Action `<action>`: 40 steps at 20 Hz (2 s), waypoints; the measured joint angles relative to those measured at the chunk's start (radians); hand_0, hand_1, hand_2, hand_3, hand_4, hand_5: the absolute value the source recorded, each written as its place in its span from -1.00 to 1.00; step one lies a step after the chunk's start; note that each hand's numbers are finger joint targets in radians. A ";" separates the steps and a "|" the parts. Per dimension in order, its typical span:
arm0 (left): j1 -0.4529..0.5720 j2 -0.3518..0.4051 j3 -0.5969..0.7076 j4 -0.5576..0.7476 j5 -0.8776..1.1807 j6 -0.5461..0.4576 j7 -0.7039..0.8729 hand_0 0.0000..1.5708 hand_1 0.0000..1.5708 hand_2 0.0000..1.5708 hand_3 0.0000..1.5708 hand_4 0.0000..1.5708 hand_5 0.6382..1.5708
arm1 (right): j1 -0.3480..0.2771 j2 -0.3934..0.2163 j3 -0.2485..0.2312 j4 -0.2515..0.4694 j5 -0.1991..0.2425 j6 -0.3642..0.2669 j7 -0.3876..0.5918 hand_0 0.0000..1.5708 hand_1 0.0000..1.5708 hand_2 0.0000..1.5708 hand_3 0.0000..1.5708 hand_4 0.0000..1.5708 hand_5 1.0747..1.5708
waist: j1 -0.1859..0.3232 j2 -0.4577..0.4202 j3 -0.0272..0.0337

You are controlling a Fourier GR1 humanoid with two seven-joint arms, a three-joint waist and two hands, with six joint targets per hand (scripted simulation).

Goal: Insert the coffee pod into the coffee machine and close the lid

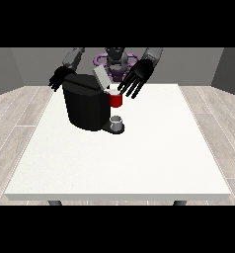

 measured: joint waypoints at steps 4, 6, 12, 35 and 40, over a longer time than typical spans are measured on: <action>0.023 -0.010 0.001 -0.009 0.000 -0.012 0.006 -1.00 -1.00 -1.00 -1.00 -1.00 1.00 | 0.031 0.003 -0.005 0.007 -0.012 0.008 -0.010 -1.00 -1.00 -1.00 -1.00 -0.45 1.00 | 0.015 -0.039 -0.0001; 0.040 -0.032 -0.003 -0.019 -0.001 -0.010 0.015 -1.00 -1.00 -1.00 -1.00 -1.00 1.00 | 0.035 0.005 -0.010 0.012 -0.017 0.006 -0.003 -1.00 -1.00 -1.00 -1.00 -0.45 1.00 | 0.030 -0.066 0.0000; 0.113 -0.088 0.070 -0.019 0.082 -0.006 0.028 -1.00 -1.00 -1.00 -1.00 -1.00 1.00 | 0.118 0.007 0.009 -0.018 -0.031 0.027 -0.007 -1.00 -1.00 -1.00 -1.00 -0.38 1.00 | 0.048 -0.161 -0.0006; 0.531 -0.401 0.289 -0.129 0.495 -0.055 -0.060 -1.00 -1.00 -1.00 -1.00 -0.93 1.00 | 0.083 -0.145 0.025 -0.118 -0.041 0.181 0.137 -1.00 -1.00 -1.00 -1.00 -0.70 1.00 | 0.343 -0.441 -0.0005; 0.607 -0.426 0.272 -0.210 0.557 -0.102 -0.028 -1.00 -1.00 -1.00 -1.00 -1.00 1.00 | 0.056 -0.158 0.027 -0.089 -0.022 0.197 0.139 -1.00 -1.00 -1.00 -1.00 -1.00 1.00 | 0.398 -0.439 -0.0004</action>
